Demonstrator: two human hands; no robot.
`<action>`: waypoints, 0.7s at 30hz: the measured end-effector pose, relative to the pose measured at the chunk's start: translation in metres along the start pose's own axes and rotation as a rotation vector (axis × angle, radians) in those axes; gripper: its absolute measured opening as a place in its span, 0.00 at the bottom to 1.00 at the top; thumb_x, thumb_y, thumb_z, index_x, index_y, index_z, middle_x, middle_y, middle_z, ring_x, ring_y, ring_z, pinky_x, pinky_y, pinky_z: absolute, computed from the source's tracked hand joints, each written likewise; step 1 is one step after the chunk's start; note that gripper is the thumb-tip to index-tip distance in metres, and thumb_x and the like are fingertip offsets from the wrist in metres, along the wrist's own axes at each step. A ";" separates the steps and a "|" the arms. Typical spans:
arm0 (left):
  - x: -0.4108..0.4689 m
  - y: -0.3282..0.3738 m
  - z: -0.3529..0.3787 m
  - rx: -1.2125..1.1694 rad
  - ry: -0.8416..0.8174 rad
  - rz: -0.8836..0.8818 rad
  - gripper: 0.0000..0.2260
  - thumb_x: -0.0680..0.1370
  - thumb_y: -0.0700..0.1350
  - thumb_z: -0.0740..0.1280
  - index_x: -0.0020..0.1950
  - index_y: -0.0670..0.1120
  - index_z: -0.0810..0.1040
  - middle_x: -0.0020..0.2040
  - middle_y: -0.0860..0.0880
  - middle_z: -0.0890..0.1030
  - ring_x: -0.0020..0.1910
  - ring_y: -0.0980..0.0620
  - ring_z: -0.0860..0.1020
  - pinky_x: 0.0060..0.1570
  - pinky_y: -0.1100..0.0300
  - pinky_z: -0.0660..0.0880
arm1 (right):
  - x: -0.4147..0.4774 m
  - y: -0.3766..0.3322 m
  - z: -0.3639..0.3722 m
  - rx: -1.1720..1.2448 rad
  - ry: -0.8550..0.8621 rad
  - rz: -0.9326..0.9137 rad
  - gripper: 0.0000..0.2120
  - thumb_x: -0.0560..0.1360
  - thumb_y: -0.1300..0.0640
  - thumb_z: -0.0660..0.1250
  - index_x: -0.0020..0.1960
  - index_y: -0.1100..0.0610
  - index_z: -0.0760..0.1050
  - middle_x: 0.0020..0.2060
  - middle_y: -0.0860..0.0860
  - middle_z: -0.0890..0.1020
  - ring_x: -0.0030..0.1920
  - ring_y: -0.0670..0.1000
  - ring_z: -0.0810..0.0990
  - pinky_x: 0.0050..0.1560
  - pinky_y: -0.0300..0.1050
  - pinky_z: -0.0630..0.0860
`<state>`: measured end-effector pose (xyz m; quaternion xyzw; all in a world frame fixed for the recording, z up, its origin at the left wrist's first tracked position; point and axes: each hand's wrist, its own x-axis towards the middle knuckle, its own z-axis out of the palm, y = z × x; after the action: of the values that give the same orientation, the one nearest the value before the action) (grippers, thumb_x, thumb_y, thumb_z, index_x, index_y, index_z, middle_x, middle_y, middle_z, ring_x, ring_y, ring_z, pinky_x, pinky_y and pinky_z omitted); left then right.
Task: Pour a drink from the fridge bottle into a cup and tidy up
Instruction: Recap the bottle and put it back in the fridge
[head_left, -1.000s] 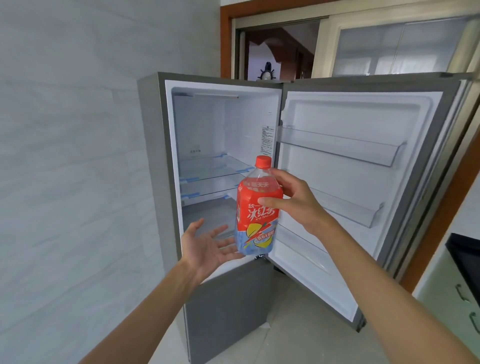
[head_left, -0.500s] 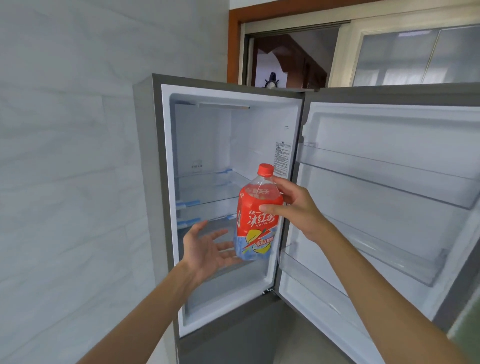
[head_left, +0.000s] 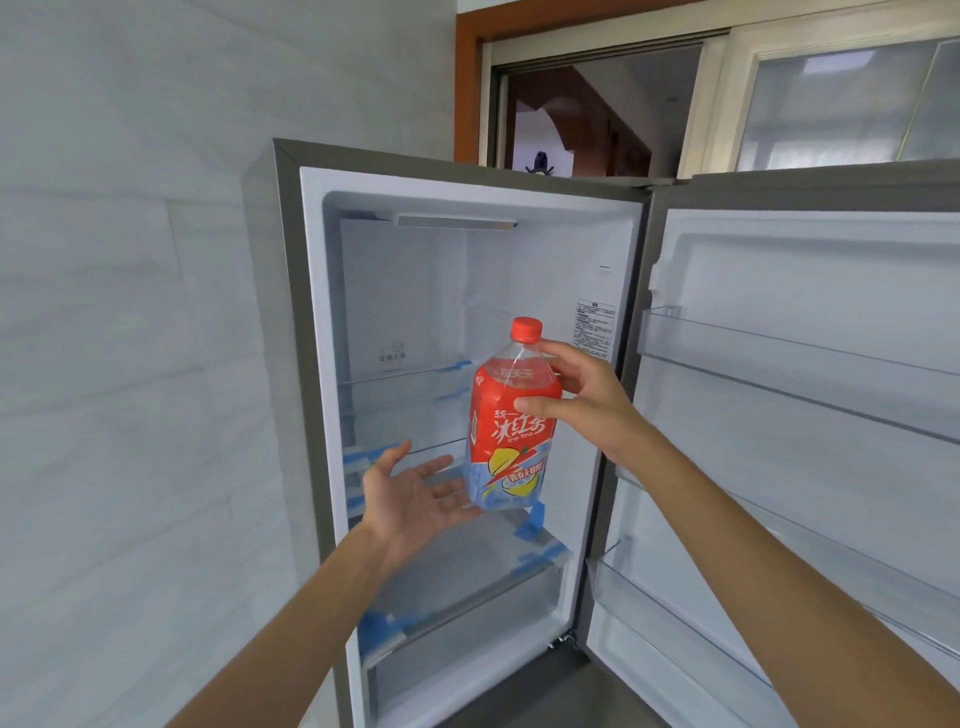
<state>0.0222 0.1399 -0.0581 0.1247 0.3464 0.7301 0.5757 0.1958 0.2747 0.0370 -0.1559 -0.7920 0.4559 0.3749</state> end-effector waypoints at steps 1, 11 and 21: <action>0.006 0.003 -0.002 -0.006 -0.001 0.004 0.29 0.79 0.58 0.58 0.72 0.39 0.66 0.68 0.31 0.72 0.64 0.29 0.74 0.62 0.31 0.69 | 0.007 0.003 0.001 -0.001 -0.002 -0.003 0.29 0.68 0.57 0.78 0.67 0.49 0.74 0.58 0.46 0.82 0.56 0.48 0.82 0.51 0.44 0.82; 0.059 0.034 -0.009 -0.088 -0.007 0.080 0.27 0.78 0.56 0.58 0.69 0.37 0.69 0.66 0.28 0.73 0.63 0.26 0.75 0.58 0.33 0.73 | 0.090 0.027 -0.009 0.053 -0.053 -0.024 0.32 0.62 0.56 0.79 0.64 0.48 0.74 0.54 0.46 0.84 0.51 0.43 0.84 0.45 0.35 0.80; 0.119 0.057 0.004 -0.048 0.146 0.246 0.25 0.79 0.56 0.57 0.69 0.40 0.69 0.65 0.27 0.71 0.62 0.25 0.74 0.63 0.33 0.70 | 0.178 0.063 -0.010 0.073 -0.173 -0.062 0.39 0.58 0.52 0.81 0.68 0.54 0.74 0.58 0.51 0.83 0.56 0.50 0.83 0.50 0.40 0.79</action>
<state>-0.0551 0.2457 -0.0444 0.0988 0.3520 0.8103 0.4580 0.0779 0.4199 0.0678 -0.0775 -0.8089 0.4841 0.3245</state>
